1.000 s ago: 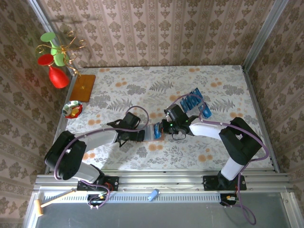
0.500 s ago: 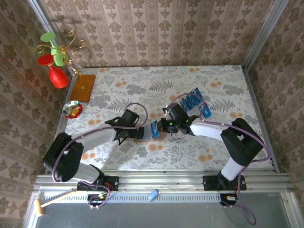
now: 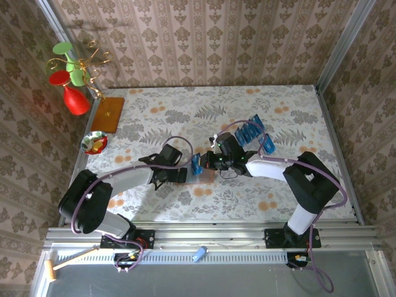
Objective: Put the credit cards into the card holder
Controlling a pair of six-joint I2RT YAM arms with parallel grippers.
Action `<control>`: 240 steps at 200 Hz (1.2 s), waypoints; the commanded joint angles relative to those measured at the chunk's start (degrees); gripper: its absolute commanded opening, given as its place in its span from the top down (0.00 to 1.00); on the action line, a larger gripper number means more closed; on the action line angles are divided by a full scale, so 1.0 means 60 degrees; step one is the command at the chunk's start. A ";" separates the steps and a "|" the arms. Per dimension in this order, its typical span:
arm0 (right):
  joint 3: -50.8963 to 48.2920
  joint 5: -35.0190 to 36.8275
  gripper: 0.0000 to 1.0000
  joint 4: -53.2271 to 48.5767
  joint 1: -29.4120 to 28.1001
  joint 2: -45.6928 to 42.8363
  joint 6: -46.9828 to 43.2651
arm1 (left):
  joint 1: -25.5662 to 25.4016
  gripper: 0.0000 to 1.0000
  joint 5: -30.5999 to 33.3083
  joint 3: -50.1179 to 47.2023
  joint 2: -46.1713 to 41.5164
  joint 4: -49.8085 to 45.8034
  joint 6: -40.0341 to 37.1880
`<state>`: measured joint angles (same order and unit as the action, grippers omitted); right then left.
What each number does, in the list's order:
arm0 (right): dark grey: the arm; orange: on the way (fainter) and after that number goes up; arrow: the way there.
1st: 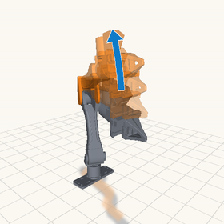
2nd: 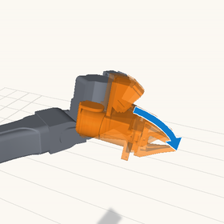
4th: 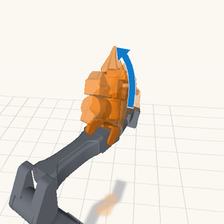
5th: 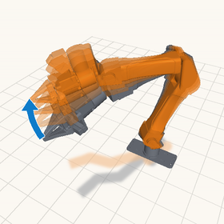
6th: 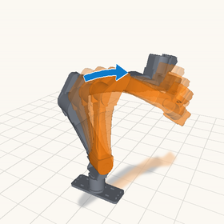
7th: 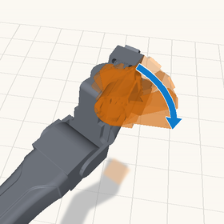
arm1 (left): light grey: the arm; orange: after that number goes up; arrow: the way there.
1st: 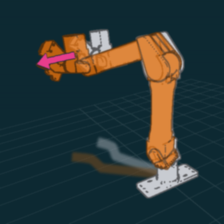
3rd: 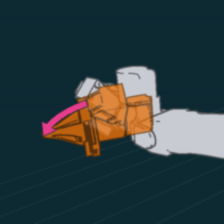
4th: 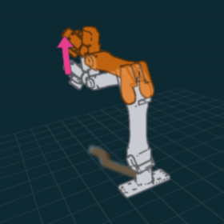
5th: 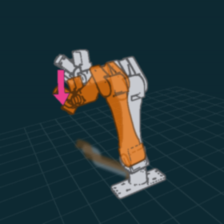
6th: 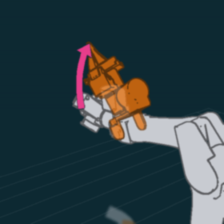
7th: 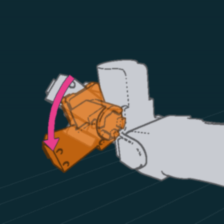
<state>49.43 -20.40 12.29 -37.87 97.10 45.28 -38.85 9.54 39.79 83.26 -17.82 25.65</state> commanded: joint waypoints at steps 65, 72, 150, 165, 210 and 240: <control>-0.0538 -0.0287 1.00 0.1441 0.0078 0.0549 0.0495 | 0.0104 0.00 0.0281 -0.0201 -0.0152 -0.0232 0.0063; -0.0575 -0.0276 1.00 0.1540 0.0086 0.0567 0.0521 | 0.0103 0.00 0.0283 -0.0201 -0.0169 -0.0226 0.0072; -0.1175 -0.0276 1.00 0.2729 0.0216 0.0633 0.0824 | 0.0099 0.00 0.0215 -0.0303 -0.0202 -0.0192 0.0195; -0.1306 -0.0300 1.00 0.3024 0.0230 0.0673 0.0899 | 0.0103 0.00 0.0239 -0.0320 -0.0211 -0.0188 0.0220; -0.1456 -0.0346 1.00 0.3486 0.0263 0.0863 0.1056 | 0.0093 0.00 0.0221 -0.0356 -0.0240 -0.0180 0.0255; -0.1500 -0.0357 1.00 0.3700 0.0271 0.0983 0.1137 | 0.0100 0.00 0.0195 -0.0364 -0.0240 -0.0189 0.0274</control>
<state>41.32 -21.54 31.40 -36.56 101.93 51.29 -38.52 10.13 38.92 82.85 -17.30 26.50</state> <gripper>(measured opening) 0.068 0.999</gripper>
